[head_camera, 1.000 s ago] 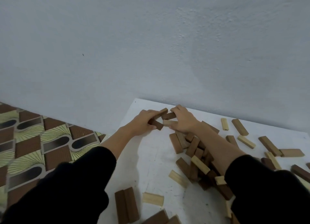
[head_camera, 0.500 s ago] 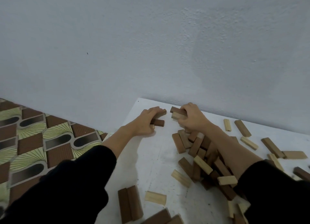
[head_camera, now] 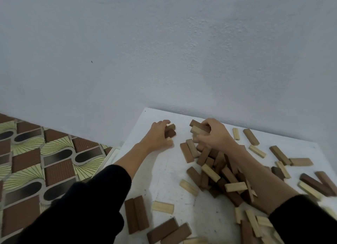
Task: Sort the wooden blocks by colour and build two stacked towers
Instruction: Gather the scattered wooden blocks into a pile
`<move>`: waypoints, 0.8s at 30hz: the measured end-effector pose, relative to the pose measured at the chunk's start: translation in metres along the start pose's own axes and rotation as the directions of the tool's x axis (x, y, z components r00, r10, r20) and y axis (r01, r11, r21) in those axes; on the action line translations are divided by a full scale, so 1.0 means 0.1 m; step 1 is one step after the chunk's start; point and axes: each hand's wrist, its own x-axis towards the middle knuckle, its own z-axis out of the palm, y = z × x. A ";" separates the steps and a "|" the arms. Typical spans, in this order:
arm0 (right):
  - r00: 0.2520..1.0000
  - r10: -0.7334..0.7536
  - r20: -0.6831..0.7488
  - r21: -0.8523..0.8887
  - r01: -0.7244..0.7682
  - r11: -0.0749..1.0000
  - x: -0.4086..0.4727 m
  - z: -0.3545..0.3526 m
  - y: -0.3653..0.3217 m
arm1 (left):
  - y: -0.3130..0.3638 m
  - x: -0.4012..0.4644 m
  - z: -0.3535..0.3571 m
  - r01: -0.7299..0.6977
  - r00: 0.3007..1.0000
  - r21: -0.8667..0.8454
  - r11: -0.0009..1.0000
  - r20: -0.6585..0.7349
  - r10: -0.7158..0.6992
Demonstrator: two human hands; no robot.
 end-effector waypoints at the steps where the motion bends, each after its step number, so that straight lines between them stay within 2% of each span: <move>1: 1.000 -0.006 -0.024 0.036 0.007 0.999 -0.09 -0.06 -0.01 | 0.06 -0.03 0.03 -0.008 1.000 -0.042 0.999 -0.013 0.007; 4: 0.995 -0.046 -0.083 0.066 0.052 0.997 -0.42 -0.22 0.03 | 0.34 -0.17 0.13 -0.075 0.996 -0.177 0.981 -0.051 0.067; 9: 0.994 -0.038 -0.104 -0.150 0.022 0.988 -1.05 -0.35 0.13 | 0.77 -0.51 0.38 -0.138 0.990 -0.341 0.930 -0.034 0.134; 11: 0.992 0.001 -0.129 -0.210 -0.028 0.977 -1.24 -0.33 0.16 | 0.81 -0.58 0.50 -0.151 0.988 -0.310 0.939 -0.008 0.157; 13: 0.990 0.033 -0.140 -0.302 -0.074 0.950 -1.38 -0.27 0.22 | 0.79 -0.63 0.62 -0.200 0.980 -0.209 0.957 -0.027 0.198; 15: 0.993 0.063 -0.096 -0.406 -0.097 0.909 -1.47 -0.20 0.28 | 0.74 -0.68 0.71 -0.218 0.976 -0.107 0.970 0.000 0.219; 17: 0.995 0.097 -0.034 -0.501 -0.101 0.860 -1.56 -0.11 0.33 | 0.71 -0.75 0.78 -0.220 0.972 -0.075 0.973 0.062 0.225; 20: 0.992 0.122 0.025 -0.532 -0.090 0.842 -1.64 -0.03 0.37 | 0.72 -0.83 0.80 -0.198 0.972 -0.042 0.979 0.120 0.201; 24: 0.996 0.095 -0.002 -0.514 -0.082 0.854 -1.67 -0.05 0.36 | 0.73 -0.86 0.69 -0.166 0.975 -0.012 0.986 0.148 0.166</move>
